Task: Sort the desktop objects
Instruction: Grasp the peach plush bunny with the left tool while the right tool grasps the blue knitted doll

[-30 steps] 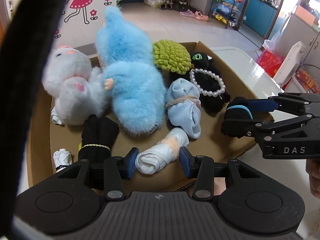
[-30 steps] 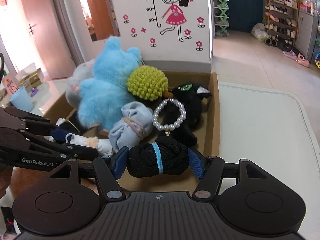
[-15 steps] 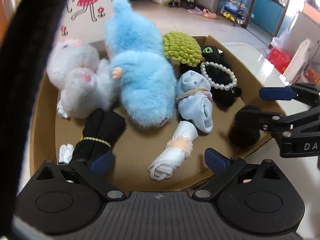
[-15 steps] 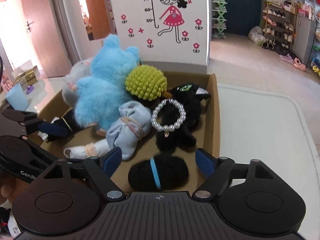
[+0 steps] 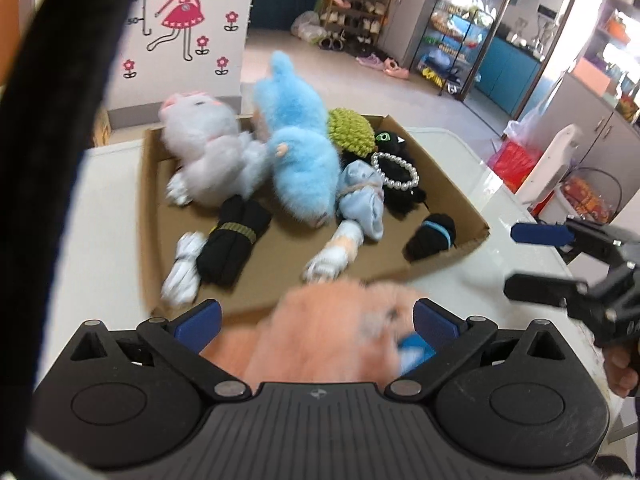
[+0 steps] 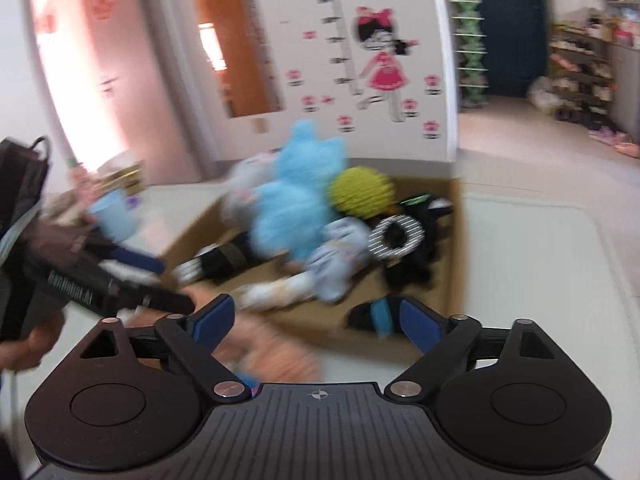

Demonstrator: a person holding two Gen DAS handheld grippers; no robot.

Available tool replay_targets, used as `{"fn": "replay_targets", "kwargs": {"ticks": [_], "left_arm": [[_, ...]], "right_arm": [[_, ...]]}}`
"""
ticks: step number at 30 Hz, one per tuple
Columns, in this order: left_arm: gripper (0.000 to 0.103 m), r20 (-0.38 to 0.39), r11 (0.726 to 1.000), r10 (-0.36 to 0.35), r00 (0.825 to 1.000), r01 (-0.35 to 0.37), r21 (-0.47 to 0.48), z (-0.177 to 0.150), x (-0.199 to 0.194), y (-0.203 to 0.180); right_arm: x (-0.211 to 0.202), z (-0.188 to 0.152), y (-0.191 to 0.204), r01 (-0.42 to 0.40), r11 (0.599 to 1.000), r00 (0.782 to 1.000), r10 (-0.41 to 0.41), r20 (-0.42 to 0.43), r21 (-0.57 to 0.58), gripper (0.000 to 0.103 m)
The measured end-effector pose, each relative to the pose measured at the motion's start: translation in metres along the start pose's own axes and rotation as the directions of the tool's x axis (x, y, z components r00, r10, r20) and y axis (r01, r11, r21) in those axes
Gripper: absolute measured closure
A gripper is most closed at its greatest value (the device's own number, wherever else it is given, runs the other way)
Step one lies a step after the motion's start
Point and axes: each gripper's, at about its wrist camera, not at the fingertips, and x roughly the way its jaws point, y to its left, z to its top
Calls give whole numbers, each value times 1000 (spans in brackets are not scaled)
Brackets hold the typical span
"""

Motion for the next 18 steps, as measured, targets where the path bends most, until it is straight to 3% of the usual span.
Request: {"fn": "replay_targets", "kwargs": {"ticks": [8,18], "left_arm": [[2,-40,994,-7,999,2,-106,-24,1,25],[2,-122,994,-34,992,21,-109,-32,38,13]], "right_arm": [[31,-33,28,-1,999,997,-2,-73,-33,4],[52,-57,20,68,992,992,-56,-111,109,7]]}}
